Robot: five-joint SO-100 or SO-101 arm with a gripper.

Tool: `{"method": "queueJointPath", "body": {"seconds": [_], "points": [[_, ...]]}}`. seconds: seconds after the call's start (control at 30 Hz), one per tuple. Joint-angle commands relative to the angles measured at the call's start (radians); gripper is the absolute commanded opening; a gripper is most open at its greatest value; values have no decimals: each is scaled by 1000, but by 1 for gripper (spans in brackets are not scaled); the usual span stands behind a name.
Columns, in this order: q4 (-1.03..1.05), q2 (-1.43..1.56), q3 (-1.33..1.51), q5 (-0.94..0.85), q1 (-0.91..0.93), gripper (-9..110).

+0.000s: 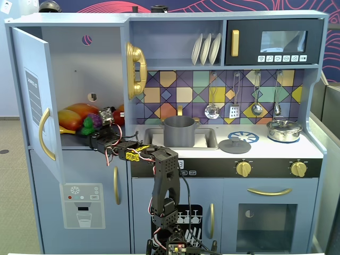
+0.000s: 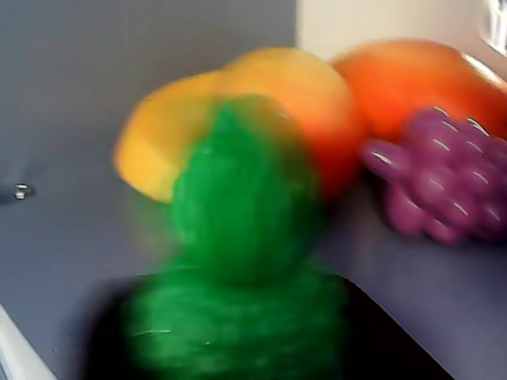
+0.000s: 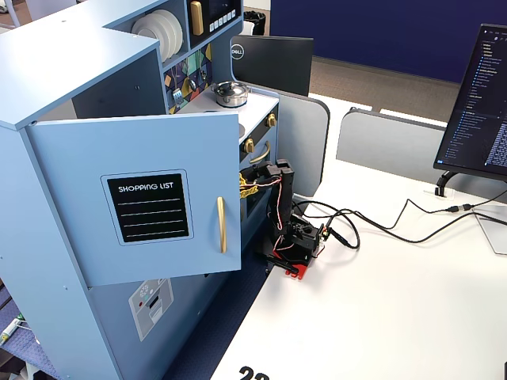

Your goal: Pick up the green pineapple from the left cabinet and place it in the gray recipient

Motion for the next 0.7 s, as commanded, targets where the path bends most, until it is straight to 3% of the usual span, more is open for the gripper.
{"method": "queueJointPath", "body": {"seconds": [0.0,0.3,0.67], "points": [[-40,3,-106,-25,-17,0],[-12,137,-133,-75,-61,0],[48,885,431,-106,-155,0]]}}
